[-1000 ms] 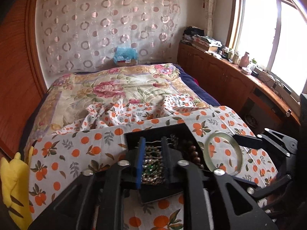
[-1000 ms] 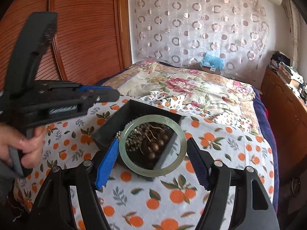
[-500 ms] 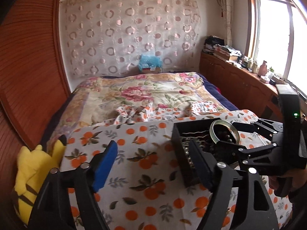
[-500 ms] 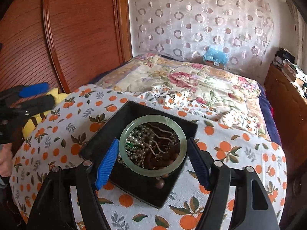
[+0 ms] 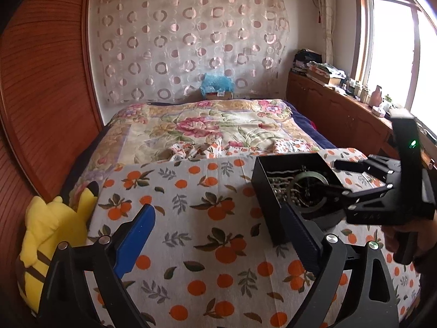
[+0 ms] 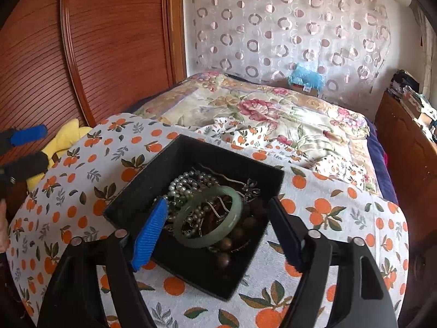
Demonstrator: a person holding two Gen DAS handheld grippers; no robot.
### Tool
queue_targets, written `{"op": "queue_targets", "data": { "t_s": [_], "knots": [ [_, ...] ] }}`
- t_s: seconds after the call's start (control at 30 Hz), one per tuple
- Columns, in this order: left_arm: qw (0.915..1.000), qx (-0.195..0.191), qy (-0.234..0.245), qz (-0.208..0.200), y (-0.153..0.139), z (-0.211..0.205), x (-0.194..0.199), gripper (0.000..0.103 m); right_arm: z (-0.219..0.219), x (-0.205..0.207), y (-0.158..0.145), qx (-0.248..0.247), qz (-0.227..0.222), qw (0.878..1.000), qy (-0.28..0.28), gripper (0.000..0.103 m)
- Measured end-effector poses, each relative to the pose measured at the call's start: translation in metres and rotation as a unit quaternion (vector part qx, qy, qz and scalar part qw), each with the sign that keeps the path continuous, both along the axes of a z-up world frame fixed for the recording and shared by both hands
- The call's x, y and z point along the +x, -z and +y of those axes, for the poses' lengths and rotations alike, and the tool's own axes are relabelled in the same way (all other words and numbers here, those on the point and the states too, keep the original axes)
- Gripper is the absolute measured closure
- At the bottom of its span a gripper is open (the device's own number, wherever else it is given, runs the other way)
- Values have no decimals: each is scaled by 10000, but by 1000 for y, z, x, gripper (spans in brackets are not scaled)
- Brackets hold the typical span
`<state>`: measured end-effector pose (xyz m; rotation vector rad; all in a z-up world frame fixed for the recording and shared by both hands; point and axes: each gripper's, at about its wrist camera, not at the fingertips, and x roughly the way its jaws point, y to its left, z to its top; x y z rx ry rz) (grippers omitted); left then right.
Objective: Organize jewelry
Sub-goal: 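Withdraw both grippers and move the right gripper to the gold ring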
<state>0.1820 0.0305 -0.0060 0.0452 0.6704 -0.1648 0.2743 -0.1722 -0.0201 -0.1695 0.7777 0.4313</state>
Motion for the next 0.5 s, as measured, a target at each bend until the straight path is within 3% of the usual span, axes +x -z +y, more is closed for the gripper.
{"op": "queue_targets", "data": {
  "t_s": [0.27, 0.5],
  "knots": [
    [9996, 8, 260, 92, 15, -11, -26, 13, -27, -81, -15, 48, -137, 9993, -349, 24],
    [9981, 14, 562, 234, 30, -28, -45, 13, -32, -151, 8, 62, 254, 9969, -747, 39]
  ]
}}
